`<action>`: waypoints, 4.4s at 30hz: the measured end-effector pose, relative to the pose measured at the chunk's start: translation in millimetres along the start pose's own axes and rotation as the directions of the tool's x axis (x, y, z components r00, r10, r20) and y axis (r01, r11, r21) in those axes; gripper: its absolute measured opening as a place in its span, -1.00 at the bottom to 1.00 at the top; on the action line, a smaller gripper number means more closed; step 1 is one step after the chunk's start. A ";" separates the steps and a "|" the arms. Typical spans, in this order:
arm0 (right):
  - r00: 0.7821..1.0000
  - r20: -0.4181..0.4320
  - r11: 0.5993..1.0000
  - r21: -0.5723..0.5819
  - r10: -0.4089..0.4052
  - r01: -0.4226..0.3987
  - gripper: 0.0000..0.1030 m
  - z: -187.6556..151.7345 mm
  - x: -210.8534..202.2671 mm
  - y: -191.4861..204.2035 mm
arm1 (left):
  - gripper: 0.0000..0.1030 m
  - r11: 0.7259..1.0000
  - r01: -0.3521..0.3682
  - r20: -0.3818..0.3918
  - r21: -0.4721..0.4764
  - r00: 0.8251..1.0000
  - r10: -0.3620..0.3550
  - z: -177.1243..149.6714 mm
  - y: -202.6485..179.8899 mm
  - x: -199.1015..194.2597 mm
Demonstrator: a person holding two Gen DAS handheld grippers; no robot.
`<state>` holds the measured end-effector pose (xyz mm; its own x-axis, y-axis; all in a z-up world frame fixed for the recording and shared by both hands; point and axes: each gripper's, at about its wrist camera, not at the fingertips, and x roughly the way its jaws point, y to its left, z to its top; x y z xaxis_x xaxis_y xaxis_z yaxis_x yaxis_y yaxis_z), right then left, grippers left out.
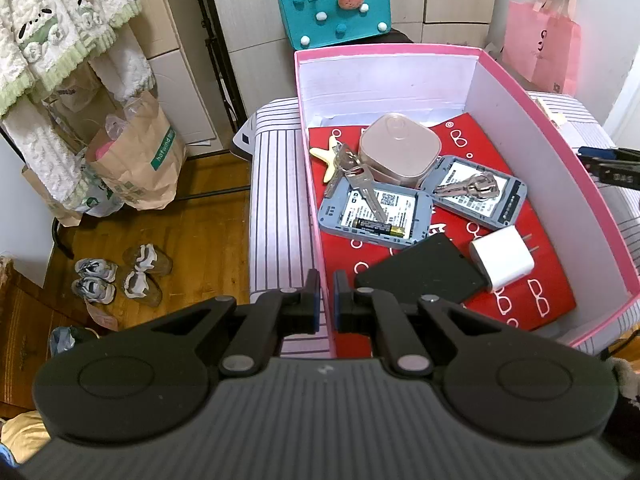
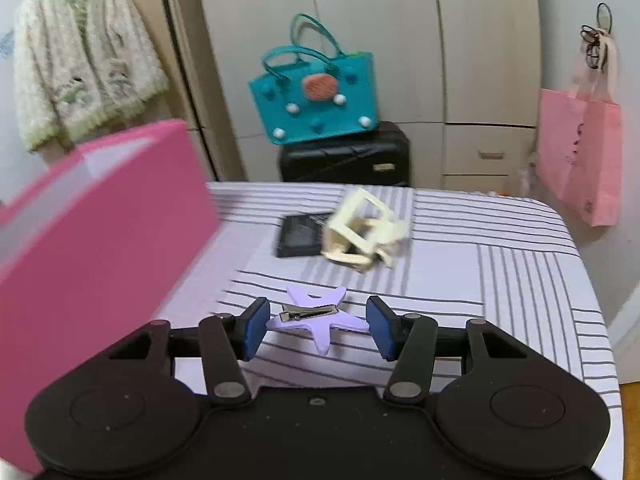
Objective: Organize rigid objects
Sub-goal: 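Carry the purple star clip with the right tool into the box and release, then grasp the cream plastic clip with the right tool and lift it, then carry the cream clip with the right tool into the box and release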
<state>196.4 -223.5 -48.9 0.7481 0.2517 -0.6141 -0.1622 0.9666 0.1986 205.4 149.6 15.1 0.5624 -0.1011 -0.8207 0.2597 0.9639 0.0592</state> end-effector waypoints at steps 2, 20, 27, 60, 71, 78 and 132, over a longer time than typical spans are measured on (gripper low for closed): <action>0.998 0.026 0.998 0.010 0.058 -0.058 0.14 6.6 -11.0 6.7 | -0.89 1.000 0.015 -0.001 -0.017 1.000 -0.015 0.4 1.8 0.2; 0.975 -0.049 0.820 -0.532 0.218 -0.210 0.14 61.1 -10.4 154.1 | -0.89 0.997 0.046 0.007 -0.066 0.999 -0.045 -2.2 10.6 -0.3; 0.981 -0.149 0.757 -0.625 0.122 -0.189 0.14 69.7 33.5 174.8 | -0.89 0.995 0.056 0.012 -0.079 0.998 -0.055 -2.1 15.3 -1.8; 0.999 -0.049 0.997 -0.070 0.024 -0.028 0.41 49.7 19.0 -52.6 | -0.88 0.993 0.042 0.020 -0.111 0.999 -0.040 -5.6 12.5 -2.0; 0.996 -0.051 0.997 0.005 0.071 -0.071 0.44 37.6 61.5 -52.0 | -0.89 0.993 0.032 0.014 -0.114 0.999 -0.031 -2.7 11.2 -5.8; 0.997 -0.032 0.994 0.080 0.074 -0.072 0.38 36.7 76.4 -52.8 | -0.93 0.997 0.001 0.015 -0.083 1.000 0.001 -1.7 5.8 -8.7; 0.777 -0.449 0.785 -0.226 0.442 -0.577 0.29 56.8 -9.4 192.9 | -0.92 0.999 0.000 0.029 0.034 1.000 -0.001 -3.3 0.5 -21.9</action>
<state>194.6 -42.1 38.5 0.2208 0.6448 -0.7318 -0.7042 0.6245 0.3378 190.6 153.1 31.2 0.5846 -0.1092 -0.8040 0.2866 0.9548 0.0786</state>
